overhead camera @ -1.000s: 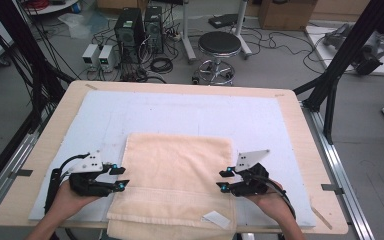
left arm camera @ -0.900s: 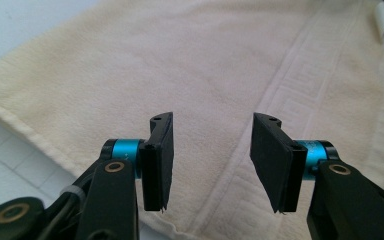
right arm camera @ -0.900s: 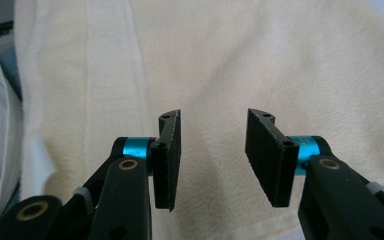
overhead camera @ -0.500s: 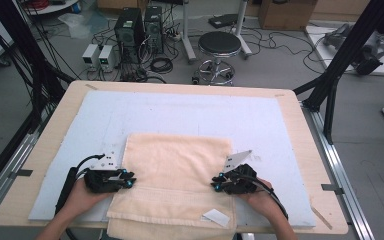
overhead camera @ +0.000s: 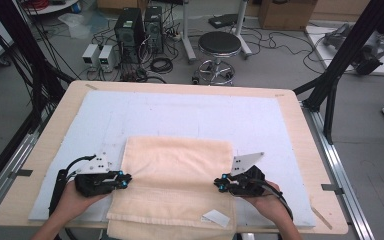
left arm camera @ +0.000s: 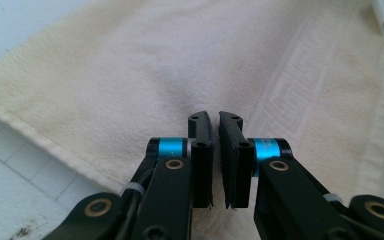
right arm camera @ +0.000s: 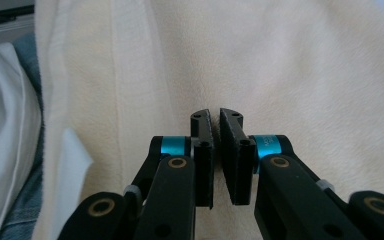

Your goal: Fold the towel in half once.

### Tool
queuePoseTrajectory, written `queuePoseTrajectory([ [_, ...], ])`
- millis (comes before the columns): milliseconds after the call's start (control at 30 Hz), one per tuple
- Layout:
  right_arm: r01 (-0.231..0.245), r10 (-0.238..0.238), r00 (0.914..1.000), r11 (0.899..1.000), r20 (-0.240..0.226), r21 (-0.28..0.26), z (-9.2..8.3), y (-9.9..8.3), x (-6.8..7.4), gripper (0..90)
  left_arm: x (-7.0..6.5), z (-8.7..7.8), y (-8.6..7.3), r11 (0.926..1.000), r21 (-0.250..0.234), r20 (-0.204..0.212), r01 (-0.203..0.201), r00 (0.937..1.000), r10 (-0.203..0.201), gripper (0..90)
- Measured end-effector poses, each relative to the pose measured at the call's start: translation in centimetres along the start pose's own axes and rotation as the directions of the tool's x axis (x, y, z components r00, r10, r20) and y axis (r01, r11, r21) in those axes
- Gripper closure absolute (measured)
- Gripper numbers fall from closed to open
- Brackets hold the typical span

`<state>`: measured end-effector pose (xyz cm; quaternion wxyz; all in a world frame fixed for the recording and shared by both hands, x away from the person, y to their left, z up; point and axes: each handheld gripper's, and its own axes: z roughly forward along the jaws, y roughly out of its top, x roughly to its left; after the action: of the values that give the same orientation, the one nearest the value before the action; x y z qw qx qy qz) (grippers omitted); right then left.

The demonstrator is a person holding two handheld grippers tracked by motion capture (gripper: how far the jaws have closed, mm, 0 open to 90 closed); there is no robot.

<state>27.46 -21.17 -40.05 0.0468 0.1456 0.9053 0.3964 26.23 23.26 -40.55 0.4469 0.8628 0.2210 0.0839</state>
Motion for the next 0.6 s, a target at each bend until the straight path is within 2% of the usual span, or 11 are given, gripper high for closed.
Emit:
queuePoseTrajectory([
  [100,0.002,-0.003,1.0,0.999,-0.006,-0.033,-0.8,0.2,0.6,84.6,-0.6,-0.7,0.2,0.9999,-0.013,0.012,-0.004,0.9999,0.004,83.3],
  [133,0.007,-0.007,0.9999,0.999,-0.008,-0.036,-1.0,0.3,0.9,84.6,-0.8,-0.8,0.2,0.9999,-0.013,0.031,-0.002,0.9995,0.002,83.3],
  [200,0.017,-0.018,0.9995,0.999,-0.024,-0.035,-1.3,0.3,1.5,84.5,-1.4,-1.1,0.0,0.9999,-0.005,0.052,-0.015,0.9985,0.015,83.4],
  [367,0.028,-0.03,0.9962,0.999,-0.082,-0.024,-1.4,-0.3,3.1,83.7,-2.8,-1.4,-1.0,0.9998,0.012,0.118,-0.016,0.9929,0.014,83.5],
  [400,0.029,-0.03,0.995,0.999,-0.095,-0.016,-1.2,-0.5,3.3,81.6,-3.1,-1.3,-1.3,0.9994,0.027,0.131,-0.023,0.9912,0.019,83.4],
  [433,0.018,-0.019,0.9942,1.0,-0.106,-0.003,-1.0,-0.8,3.3,75.8,-3.2,-1.2,-1.4,0.9993,0.027,0.138,-0.027,0.9902,0.023,82.2],
  [467,0.011,-0.011,0.9954,1.0,-0.096,-0.003,-1.0,-0.9,3.2,72.0,-3.2,-1.1,-1.4,0.9992,0.027,0.138,-0.031,0.9901,0.027,79.3],
  [533,-0.015,0.013,0.9952,1.0,-0.097,-0.022,-1.1,-1.0,2.6,68.6,-2.8,-1.2,-1.1,0.9997,0.014,0.123,-0.019,0.9923,0.017,67.9],
  [600,-0.036,0.033,0.997,0.998,-0.07,-0.045,-1.2,-0.8,1.8,64.4,-2.1,-1.3,-0.5,0.9999,-0.007,0.089,-0.012,0.996,0.013,65.6],
])
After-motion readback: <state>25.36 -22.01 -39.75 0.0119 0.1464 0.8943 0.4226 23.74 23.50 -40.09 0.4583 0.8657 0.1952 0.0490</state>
